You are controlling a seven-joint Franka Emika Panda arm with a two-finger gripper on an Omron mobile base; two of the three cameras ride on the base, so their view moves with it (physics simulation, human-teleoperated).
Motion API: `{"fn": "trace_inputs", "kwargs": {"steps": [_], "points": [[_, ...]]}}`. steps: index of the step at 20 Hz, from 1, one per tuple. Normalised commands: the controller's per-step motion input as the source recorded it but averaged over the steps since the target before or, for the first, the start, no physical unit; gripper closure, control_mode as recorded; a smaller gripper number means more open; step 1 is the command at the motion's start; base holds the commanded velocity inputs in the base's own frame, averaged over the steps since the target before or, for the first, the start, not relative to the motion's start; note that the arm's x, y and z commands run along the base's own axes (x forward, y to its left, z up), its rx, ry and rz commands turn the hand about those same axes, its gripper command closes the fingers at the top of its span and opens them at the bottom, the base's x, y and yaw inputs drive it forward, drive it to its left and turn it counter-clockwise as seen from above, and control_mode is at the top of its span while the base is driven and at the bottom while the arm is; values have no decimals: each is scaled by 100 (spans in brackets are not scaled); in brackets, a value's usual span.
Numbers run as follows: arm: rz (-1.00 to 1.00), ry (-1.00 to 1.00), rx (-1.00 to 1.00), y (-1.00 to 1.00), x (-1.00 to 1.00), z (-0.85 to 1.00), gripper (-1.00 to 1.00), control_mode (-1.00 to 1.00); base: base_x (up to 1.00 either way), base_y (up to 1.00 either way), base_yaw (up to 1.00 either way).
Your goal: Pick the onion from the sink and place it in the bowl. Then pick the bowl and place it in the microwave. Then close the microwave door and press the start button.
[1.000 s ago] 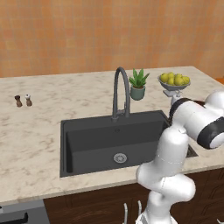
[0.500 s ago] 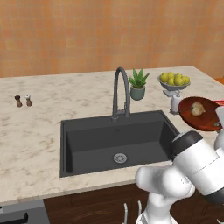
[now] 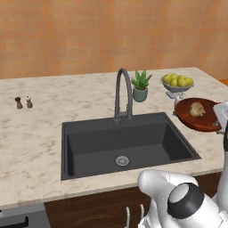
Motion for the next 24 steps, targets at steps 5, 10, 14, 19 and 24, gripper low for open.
{"fn": "trace_inputs", "kwargs": {"steps": [5, 10, 14, 19, 24], "points": [[-1, 9, -6, 47, -5, 3, 100, -100, 0, 0, 0], [2, -1, 0, 7, -10, 0, 100, 100, -11, 0, -4], [0, 0, 0, 0, 0, 0, 100, 100, -61, 3, -44], [0, 0, 0, 0, 0, 0, 100, 100, -59, 15, -65], [0, 0, 0, 0, 0, 0, 100, 100, -37, 17, -76]]}}
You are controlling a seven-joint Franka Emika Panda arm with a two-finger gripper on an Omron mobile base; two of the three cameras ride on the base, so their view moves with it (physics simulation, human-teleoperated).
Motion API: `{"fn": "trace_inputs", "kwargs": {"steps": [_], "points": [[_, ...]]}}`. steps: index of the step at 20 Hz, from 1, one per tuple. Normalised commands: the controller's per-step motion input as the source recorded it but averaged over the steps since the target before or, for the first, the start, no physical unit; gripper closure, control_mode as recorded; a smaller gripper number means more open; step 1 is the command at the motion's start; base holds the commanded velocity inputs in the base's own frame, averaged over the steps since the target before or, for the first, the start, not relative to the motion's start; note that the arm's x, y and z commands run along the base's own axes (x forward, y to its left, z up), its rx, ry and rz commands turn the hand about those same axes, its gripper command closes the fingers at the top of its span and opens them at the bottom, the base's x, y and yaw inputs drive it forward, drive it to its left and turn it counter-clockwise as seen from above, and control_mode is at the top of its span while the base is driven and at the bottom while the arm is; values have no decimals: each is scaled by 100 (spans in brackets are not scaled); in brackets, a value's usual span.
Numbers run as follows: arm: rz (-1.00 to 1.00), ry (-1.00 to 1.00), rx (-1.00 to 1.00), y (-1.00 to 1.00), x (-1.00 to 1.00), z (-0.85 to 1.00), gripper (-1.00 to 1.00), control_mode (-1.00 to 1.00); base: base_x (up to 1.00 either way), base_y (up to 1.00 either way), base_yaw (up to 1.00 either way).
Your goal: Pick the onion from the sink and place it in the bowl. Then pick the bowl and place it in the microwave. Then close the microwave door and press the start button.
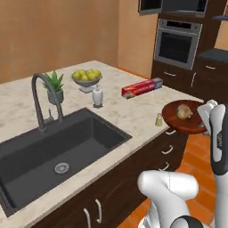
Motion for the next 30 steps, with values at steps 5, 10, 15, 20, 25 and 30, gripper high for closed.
{"fn": "trace_inputs", "kwargs": {"steps": [5, 10, 15, 20, 25, 30], "points": [[0, 0, 0, 0, 0, 0, 100, 100, 18, -4, -83], [0, 0, 0, 0, 0, 0, 100, 100, 89, -47, -65], [0, 0, 0, 0, 0, 0, 100, 100, 100, -64, -43], [0, 0, 0, 0, 0, 0, 100, 100, 100, -38, -24], [0, 0, 0, 0, 0, 0, 100, 100, 100, -26, -8], [0, 0, 0, 0, 0, 0, 100, 100, 100, -20, 0]]}}
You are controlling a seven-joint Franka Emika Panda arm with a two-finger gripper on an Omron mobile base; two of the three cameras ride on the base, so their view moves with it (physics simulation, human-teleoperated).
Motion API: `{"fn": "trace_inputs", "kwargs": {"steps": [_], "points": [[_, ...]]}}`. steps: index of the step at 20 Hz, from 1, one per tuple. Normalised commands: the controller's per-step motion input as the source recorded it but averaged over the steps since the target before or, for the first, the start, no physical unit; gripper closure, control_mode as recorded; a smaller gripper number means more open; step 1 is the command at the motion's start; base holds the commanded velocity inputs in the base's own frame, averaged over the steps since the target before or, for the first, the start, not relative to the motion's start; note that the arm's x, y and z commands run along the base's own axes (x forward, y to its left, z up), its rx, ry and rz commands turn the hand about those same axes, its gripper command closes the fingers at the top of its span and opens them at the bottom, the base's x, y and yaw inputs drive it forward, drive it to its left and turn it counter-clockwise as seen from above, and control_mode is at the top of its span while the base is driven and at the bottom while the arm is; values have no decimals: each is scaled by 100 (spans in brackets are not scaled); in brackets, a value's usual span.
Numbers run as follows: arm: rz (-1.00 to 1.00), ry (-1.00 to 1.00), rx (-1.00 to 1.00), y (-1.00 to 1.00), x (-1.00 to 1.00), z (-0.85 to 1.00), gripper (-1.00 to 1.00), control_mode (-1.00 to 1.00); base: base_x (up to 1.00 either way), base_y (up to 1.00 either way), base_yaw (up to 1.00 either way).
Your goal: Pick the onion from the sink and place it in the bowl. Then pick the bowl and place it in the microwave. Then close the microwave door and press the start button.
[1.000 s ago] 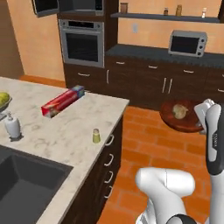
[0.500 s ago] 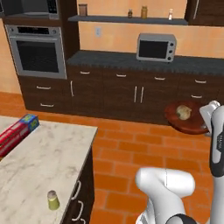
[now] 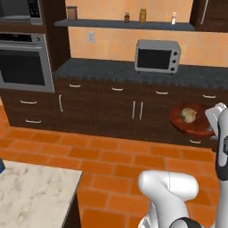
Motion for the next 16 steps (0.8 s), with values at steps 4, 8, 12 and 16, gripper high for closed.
{"fn": "trace_inputs", "kwargs": {"steps": [4, 8, 12, 16], "points": [[0, 0, 0, 0, 0, 0, 100, 100, 100, -18, 0], [0, 0, 0, 0, 0, 0, 100, 100, 100, -12, 1], [0, 0, 0, 0, 0, 0, 100, 100, 100, 13, 0], [0, 0, 0, 0, 0, 0, 100, 100, 100, 51, 0]]}}
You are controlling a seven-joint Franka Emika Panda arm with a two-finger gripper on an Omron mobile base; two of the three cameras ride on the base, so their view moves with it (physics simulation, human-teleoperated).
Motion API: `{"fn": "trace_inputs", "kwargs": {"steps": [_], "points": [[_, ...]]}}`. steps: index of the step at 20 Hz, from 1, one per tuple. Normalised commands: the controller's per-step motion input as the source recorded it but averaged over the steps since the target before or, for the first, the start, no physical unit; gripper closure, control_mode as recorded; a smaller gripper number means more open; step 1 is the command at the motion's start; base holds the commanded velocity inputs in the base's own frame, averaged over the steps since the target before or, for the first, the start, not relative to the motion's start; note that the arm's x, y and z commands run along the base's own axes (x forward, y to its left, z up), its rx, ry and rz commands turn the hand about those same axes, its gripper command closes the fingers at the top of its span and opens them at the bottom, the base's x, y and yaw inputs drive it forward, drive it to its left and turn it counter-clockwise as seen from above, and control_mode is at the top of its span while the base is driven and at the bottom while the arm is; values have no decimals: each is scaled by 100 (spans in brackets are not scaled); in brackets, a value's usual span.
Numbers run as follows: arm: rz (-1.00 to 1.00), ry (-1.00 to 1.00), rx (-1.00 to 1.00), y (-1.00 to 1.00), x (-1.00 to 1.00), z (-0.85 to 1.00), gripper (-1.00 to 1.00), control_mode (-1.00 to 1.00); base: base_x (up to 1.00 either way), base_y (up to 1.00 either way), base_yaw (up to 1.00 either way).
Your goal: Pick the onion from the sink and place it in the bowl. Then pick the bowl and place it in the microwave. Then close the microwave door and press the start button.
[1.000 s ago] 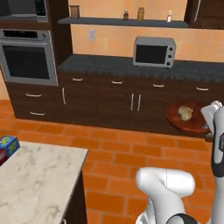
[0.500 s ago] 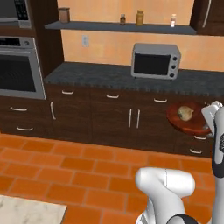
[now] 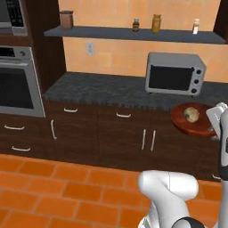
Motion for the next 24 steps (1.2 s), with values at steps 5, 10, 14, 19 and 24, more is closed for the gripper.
{"fn": "trace_inputs", "kwargs": {"steps": [5, 10, 14, 19, 24], "points": [[0, 0, 0, 0, 0, 0, 100, 100, 100, 89, -2], [0, 0, 0, 0, 0, 0, 100, 100, 87, 100, -10], [0, 0, 0, 0, 0, 0, 100, 100, 60, 100, -15], [0, 0, 0, 0, 0, 0, 100, 100, 67, 80, -13], [0, 0, 0, 0, 0, 0, 100, 100, 100, 12, -1]]}}
